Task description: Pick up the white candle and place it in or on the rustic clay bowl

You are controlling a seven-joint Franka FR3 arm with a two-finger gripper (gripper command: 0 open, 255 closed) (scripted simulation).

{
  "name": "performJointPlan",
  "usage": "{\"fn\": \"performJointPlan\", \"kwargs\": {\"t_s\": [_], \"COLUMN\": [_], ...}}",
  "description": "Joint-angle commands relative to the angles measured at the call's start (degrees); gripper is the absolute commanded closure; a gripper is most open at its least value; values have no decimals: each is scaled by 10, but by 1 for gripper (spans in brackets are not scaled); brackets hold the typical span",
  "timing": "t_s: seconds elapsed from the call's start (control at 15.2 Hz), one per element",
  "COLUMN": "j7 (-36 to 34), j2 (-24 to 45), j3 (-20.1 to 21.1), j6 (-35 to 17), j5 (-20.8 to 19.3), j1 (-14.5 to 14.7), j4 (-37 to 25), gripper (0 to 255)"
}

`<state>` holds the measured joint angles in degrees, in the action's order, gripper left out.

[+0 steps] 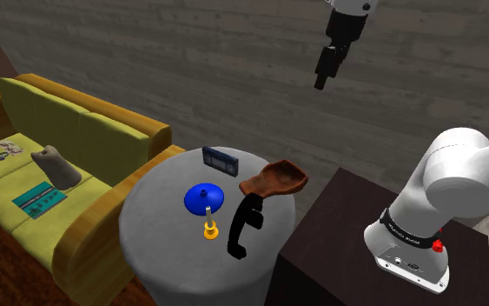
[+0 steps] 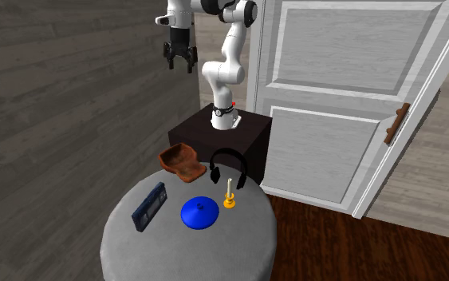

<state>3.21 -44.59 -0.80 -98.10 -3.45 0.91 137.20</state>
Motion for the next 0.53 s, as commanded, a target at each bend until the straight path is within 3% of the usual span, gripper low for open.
{"fn": "performJointPlan", "kwargs": {"t_s": [0.0, 0.46], "j7": [0, -29], "j2": [0, 2], "j3": [0, 23], "j6": [0, -153], "j5": [0, 39], "j1": [0, 27], "j4": [0, 123], "gripper": [0, 0]}}
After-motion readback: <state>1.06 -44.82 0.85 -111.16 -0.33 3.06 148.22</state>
